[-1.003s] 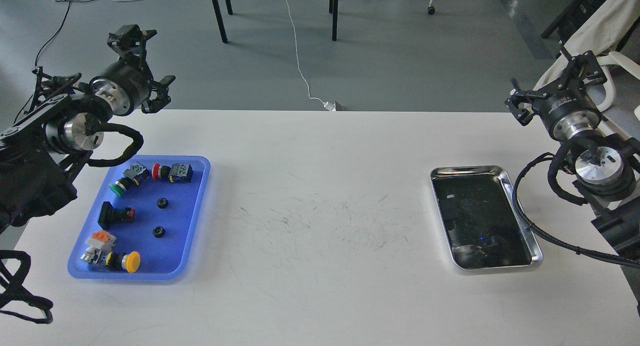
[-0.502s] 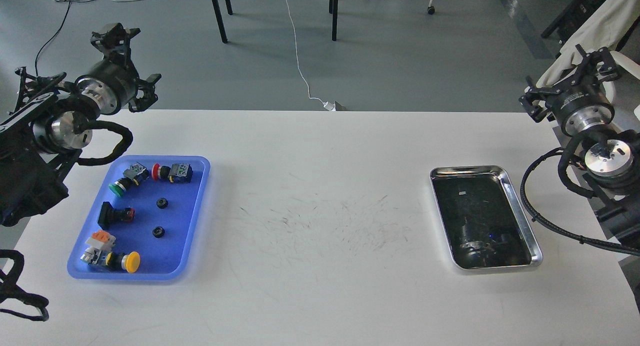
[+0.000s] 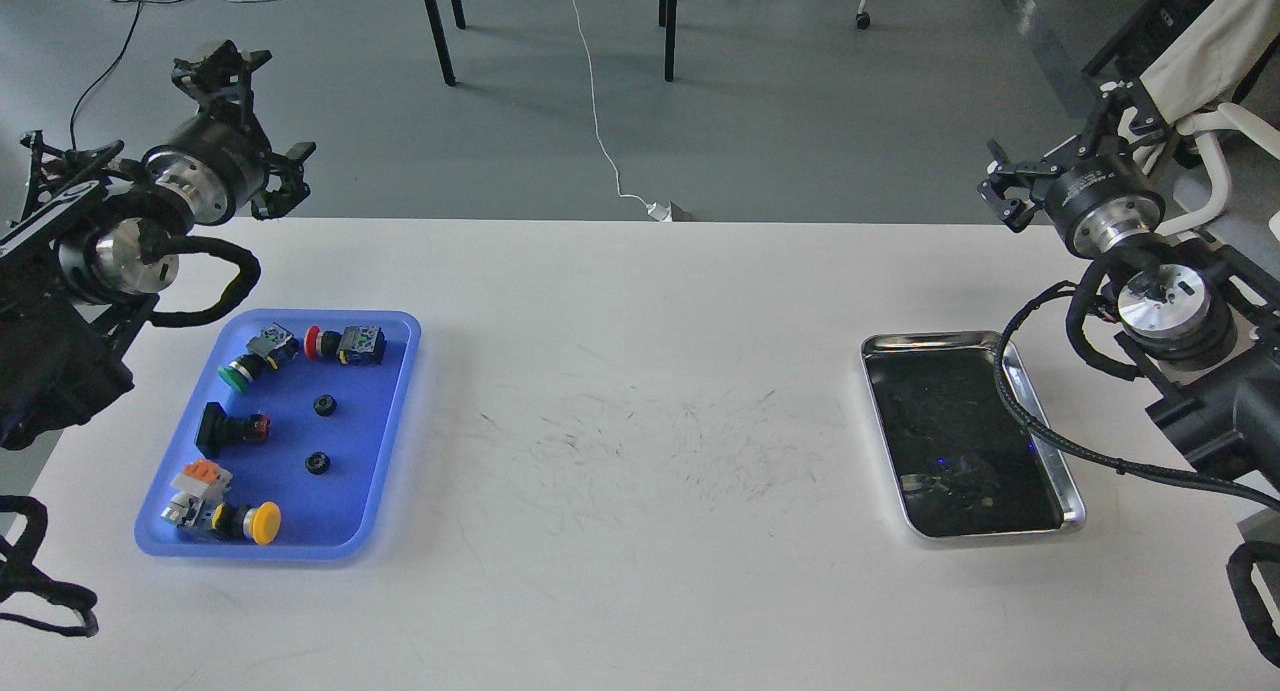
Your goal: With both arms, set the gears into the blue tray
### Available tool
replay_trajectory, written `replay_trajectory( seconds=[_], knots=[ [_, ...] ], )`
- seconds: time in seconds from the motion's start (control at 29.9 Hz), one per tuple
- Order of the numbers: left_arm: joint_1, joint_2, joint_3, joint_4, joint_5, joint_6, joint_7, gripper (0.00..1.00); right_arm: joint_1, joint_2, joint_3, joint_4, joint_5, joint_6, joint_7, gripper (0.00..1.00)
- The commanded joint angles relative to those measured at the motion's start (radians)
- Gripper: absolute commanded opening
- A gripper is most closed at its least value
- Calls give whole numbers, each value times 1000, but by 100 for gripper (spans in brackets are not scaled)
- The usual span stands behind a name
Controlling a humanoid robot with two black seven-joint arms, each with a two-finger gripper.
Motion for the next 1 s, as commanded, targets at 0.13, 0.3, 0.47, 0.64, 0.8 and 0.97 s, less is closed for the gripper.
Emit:
replay_trajectory(
  seconds=[0.13, 0.3, 0.47, 0.64, 0.8, 0.97],
  knots=[
    [17, -16, 23, -11, 12, -29, -3, 99, -47, 15, 13, 51, 1, 3, 5, 99],
    [40, -24, 26, -17, 14, -42, -11, 99, -74, 5, 27, 80, 1, 3, 7, 99],
    [57, -26, 25, -24, 8, -43, -14, 99, -84, 5, 30, 101, 1, 3, 8, 99],
    [63, 5, 15, -114, 12, -36, -11, 99, -109, -18, 30, 150, 1, 9, 8, 99],
    [66, -7, 23, -106, 14, -34, -14, 99, -118, -22, 30, 155, 1, 11, 8, 99],
    [72, -4, 20, -110, 12, -22, -15, 99, -130, -25, 54, 163, 1, 9, 11, 99]
  ],
)
